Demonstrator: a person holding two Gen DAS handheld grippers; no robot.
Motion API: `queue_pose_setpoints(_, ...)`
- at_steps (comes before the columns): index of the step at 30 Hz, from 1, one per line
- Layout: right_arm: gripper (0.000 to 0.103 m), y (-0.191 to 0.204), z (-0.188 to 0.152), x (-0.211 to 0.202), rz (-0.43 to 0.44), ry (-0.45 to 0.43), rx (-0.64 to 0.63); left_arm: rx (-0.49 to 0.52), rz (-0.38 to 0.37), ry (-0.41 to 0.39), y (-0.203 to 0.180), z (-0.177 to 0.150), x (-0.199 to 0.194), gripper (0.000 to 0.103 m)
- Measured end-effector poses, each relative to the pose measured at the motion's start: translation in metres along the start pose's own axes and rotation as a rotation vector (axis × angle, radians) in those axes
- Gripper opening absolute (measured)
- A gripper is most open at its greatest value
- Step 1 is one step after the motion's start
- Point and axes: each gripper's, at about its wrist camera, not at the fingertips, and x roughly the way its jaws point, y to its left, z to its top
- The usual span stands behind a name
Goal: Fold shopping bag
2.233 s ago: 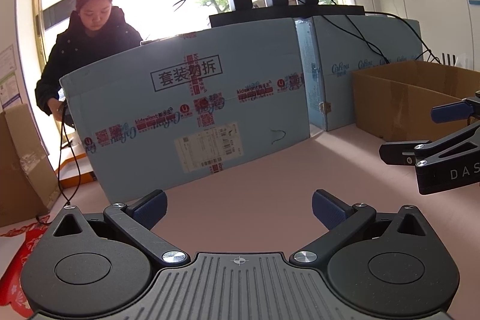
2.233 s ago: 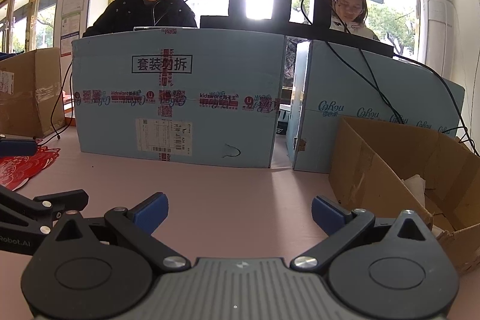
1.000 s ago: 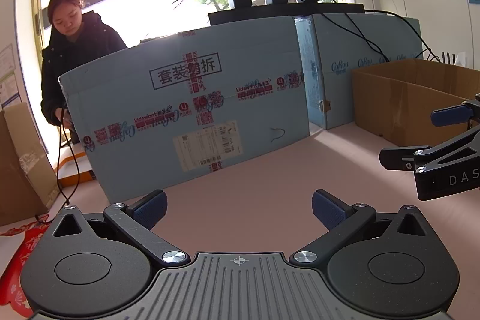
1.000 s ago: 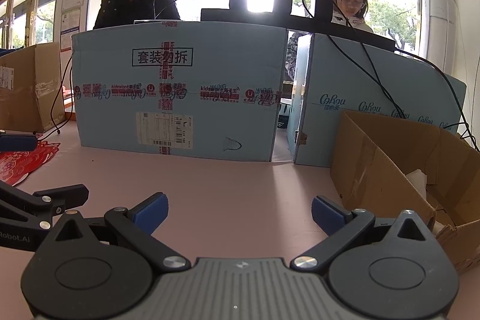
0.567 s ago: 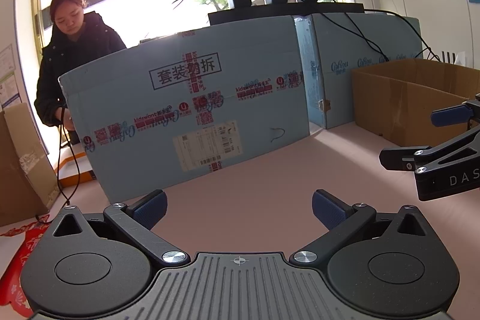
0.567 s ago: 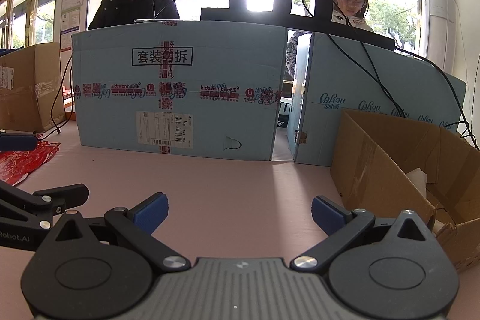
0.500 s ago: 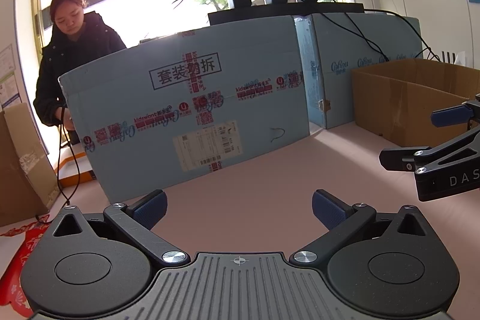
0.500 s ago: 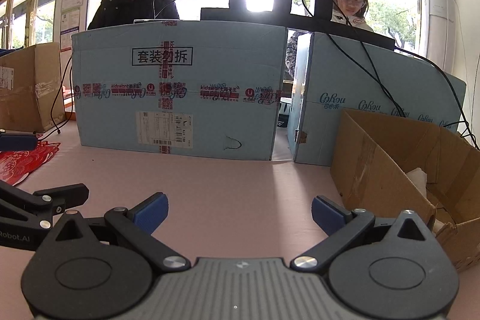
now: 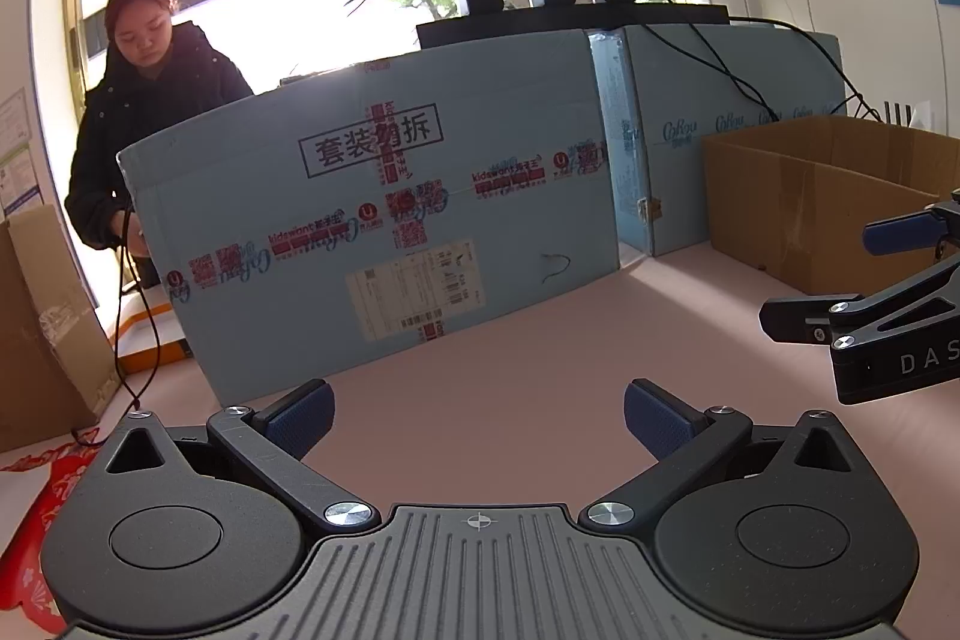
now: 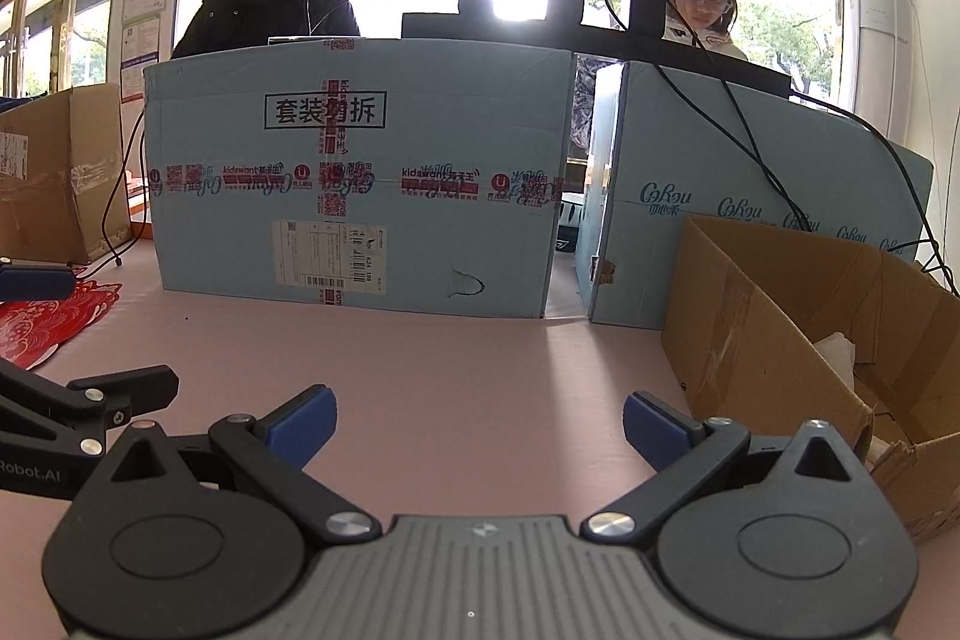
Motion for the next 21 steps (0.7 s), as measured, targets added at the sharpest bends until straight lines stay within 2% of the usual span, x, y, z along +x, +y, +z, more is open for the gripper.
queue_pose_setpoints(21, 0.103, -0.002, -0.003, -0.001, 0.001, 0.01, 0.005, -0.084, 0.09, 0.033, 0.024, -0.003, 0.008, 0.103)
